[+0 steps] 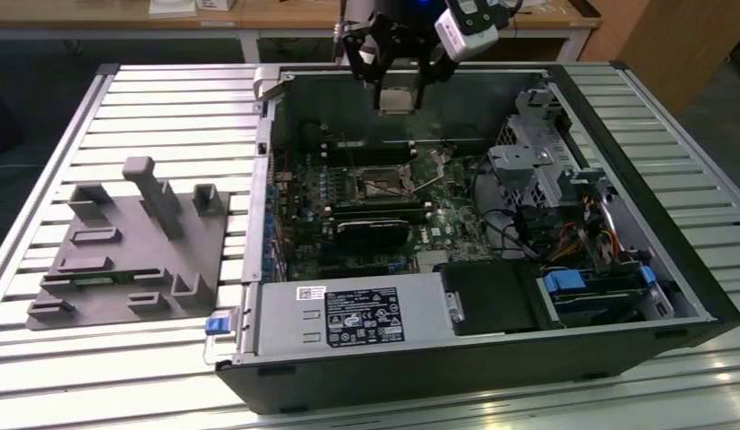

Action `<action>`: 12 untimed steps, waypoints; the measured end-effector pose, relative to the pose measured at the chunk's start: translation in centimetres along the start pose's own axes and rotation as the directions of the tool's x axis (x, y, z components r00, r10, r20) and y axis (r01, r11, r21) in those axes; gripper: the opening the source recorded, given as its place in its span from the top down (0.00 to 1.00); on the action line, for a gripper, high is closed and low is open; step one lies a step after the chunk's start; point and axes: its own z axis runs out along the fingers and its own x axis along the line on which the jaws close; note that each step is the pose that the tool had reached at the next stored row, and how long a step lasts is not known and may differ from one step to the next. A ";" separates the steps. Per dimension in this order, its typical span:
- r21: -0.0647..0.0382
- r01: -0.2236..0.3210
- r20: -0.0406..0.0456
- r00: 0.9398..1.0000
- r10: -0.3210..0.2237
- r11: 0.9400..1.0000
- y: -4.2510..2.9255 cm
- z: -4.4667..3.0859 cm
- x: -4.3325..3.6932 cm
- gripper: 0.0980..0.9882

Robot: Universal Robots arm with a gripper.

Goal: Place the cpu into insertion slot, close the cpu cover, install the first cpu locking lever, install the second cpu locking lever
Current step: 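Place the cpu into insertion slot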

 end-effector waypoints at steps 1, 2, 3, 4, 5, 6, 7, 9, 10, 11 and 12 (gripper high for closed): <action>0.000 0.000 0.000 1.000 0.000 1.000 -0.01 0.11 0.00 0.50; 0.000 0.000 0.000 1.000 0.000 1.000 -0.02 0.23 -0.01 0.50; 0.000 0.000 0.000 1.000 0.000 1.000 -0.03 0.36 -0.01 0.50; 0.000 0.000 0.000 1.000 0.000 1.000 -0.05 0.48 -0.01 0.50; 0.000 0.000 0.000 1.000 0.000 1.000 -0.06 0.60 -0.01 0.50; 0.000 0.000 0.000 1.000 0.000 1.000 -0.07 0.72 -0.01 0.50; 0.000 0.000 0.000 1.000 0.000 1.000 -0.08 0.83 -0.01 0.50; 0.000 0.000 0.000 1.000 0.000 1.000 -0.10 1.10 -0.01 0.50; 0.000 0.000 0.000 1.000 0.000 1.000 -0.11 1.24 -0.02 0.50; 0.000 0.000 0.000 1.000 0.000 1.000 -0.13 1.38 -0.02 0.50; 0.000 0.000 0.000 1.000 0.000 1.000 -0.14 1.52 -0.02 0.50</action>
